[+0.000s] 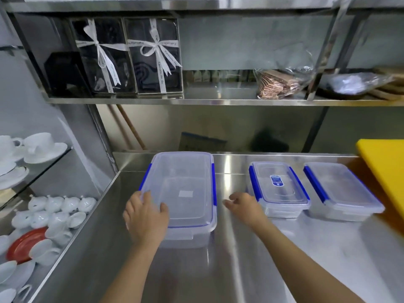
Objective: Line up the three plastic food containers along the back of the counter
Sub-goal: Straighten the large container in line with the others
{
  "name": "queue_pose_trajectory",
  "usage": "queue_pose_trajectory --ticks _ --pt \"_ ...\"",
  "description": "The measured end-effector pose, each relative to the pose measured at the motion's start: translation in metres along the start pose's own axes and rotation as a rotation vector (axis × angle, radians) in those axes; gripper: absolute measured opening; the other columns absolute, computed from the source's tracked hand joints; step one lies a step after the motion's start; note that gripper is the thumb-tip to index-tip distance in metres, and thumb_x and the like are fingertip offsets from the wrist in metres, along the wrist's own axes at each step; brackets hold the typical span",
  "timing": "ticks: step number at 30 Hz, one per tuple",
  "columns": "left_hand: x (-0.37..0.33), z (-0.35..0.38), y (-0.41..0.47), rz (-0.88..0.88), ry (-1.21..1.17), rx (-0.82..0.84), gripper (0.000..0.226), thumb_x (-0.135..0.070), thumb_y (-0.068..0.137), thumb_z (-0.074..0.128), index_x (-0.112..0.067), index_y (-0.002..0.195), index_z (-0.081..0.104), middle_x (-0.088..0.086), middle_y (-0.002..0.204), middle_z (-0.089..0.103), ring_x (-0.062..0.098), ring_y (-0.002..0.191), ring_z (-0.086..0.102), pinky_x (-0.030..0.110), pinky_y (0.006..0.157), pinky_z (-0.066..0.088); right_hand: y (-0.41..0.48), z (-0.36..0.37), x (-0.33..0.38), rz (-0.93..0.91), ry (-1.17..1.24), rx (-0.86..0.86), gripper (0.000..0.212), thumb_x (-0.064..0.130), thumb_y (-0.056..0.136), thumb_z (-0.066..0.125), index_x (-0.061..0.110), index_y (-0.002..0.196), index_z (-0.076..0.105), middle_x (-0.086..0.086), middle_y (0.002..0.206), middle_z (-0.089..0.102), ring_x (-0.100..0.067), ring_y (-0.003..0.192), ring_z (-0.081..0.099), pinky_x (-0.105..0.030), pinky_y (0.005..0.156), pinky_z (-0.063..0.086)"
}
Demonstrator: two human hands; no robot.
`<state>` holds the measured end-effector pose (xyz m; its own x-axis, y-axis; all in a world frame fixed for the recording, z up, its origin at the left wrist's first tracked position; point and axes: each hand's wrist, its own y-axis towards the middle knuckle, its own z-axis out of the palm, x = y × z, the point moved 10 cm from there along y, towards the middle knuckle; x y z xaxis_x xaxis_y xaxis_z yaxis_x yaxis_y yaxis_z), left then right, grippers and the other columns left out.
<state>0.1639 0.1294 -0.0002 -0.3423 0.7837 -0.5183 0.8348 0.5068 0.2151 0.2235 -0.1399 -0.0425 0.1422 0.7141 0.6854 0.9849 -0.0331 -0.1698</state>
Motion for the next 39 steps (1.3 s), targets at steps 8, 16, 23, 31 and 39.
queue_pose_trajectory --ticks 8,16,23,31,39 --pt "-0.176 0.084 -0.068 0.36 -0.424 0.534 0.057 -0.032 0.091 0.054 -0.023 0.142 0.03 -0.006 0.147 0.038 0.014 0.133 0.038 0.03 0.104 0.036 -0.003 -0.119 -0.099 0.185 -0.018 -0.471 0.03 0.023 0.094 0.046 0.005 0.115 0.057 -0.019 0.116 0.061 -0.034 0.098 0.059 -0.04 0.084 0.047" --pt "-0.203 0.206 -0.126 0.25 -0.374 0.923 0.094 -0.048 0.08 0.058 -0.038 0.146 -0.008 -0.01 0.158 -0.013 0.014 0.147 -0.003 0.042 0.119 0.012 0.017 -0.113 -0.176 0.263 0.171 -0.291 0.067 0.037 0.089 0.053 0.006 0.141 0.024 -0.025 0.141 0.035 -0.04 0.126 0.04 -0.049 0.102 0.039" --pt "-0.203 0.228 -0.13 0.263 -0.232 0.891 0.089 -0.047 0.083 0.058 -0.041 0.145 -0.007 -0.006 0.159 -0.014 0.023 0.146 -0.001 0.043 0.118 0.01 0.031 -0.097 -0.178 0.21 0.159 -0.191 0.069 0.039 0.093 0.045 0.014 0.148 0.012 -0.019 0.149 0.029 -0.036 0.13 0.04 -0.047 0.105 0.038" --pt "-0.181 0.221 -0.121 0.29 -0.18 0.751 0.09 -0.046 0.085 0.057 -0.044 0.142 -0.012 -0.005 0.159 -0.013 0.018 0.147 0.0 0.047 0.117 0.006 0.034 -0.08 -0.161 0.133 0.061 -0.176 0.067 0.046 0.093 0.039 0.019 0.147 0.009 -0.015 0.145 0.034 -0.033 0.122 0.05 -0.043 0.097 0.045" --pt "-0.183 0.209 -0.11 0.282 -0.169 0.648 0.076 -0.045 0.087 0.055 -0.035 0.147 0.008 -0.003 0.16 0.004 0.017 0.147 0.004 0.043 0.117 0.007 0.034 -0.093 -0.164 0.12 0.041 -0.201 0.055 0.047 0.092 0.041 0.017 0.138 0.032 -0.013 0.133 0.049 -0.032 0.115 0.055 -0.045 0.092 0.048"
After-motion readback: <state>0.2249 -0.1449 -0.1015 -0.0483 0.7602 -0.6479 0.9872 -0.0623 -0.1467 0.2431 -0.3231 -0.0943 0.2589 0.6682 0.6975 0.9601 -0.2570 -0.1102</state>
